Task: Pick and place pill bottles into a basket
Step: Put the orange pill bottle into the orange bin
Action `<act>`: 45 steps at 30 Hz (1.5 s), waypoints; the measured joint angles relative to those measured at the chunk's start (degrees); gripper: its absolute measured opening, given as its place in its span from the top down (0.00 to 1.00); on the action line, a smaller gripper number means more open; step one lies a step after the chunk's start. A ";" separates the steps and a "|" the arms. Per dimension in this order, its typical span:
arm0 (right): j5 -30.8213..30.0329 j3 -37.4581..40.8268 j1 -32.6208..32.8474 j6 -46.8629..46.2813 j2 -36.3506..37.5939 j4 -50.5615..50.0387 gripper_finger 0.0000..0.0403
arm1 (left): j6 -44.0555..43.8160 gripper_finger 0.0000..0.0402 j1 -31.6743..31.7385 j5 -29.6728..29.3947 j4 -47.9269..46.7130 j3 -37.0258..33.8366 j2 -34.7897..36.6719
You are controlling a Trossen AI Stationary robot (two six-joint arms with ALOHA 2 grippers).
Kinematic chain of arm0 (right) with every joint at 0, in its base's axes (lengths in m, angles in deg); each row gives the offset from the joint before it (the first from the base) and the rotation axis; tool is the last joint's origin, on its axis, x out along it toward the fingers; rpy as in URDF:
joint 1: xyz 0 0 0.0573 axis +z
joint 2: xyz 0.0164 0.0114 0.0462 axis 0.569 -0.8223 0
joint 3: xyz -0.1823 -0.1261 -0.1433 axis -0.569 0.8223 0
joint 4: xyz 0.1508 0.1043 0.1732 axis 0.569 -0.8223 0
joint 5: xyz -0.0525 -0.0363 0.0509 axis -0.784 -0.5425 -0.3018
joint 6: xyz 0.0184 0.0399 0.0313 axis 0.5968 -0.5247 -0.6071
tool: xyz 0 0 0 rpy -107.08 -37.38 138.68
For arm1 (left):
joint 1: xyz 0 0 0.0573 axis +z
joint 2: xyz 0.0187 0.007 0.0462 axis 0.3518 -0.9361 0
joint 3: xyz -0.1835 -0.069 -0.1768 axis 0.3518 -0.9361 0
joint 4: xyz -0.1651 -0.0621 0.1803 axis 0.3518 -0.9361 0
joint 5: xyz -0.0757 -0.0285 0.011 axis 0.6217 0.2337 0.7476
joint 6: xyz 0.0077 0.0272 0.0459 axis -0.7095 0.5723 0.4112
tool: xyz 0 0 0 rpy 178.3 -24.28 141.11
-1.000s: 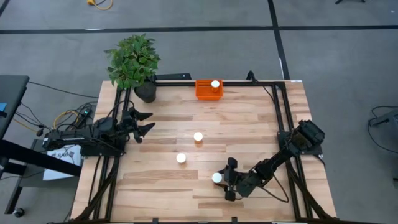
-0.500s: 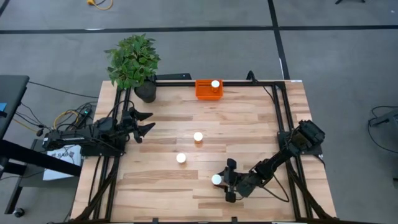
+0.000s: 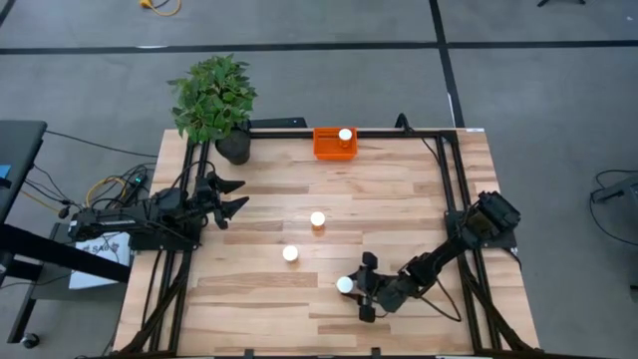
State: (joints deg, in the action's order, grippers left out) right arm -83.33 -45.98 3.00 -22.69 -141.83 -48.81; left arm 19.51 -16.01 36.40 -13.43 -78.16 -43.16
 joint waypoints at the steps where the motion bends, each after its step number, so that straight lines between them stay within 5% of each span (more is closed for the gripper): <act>1: 0.00 0.00 -0.39 0.08 0.25 -0.17 0.53 | 0.06 0.27 -0.01 0.00 0.00 -0.02 0.00; 16: 0.45 0.00 -11.37 3.14 5.27 -1.09 0.55 | 0.12 0.27 0.01 -0.02 0.02 0.00 -0.01; 37: 0.08 -0.04 -37.70 16.88 31.24 -9.70 0.55 | 0.12 0.27 0.00 -0.02 0.02 -0.01 0.00; 45: 10.60 -0.04 -49.31 23.79 33.05 -10.26 0.54 | 0.10 0.27 0.01 -0.02 0.00 -0.02 0.00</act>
State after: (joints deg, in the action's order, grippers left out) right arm -72.73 -46.02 -46.31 1.09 -108.78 -59.07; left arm 19.61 -16.01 36.37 -13.43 -78.18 -43.16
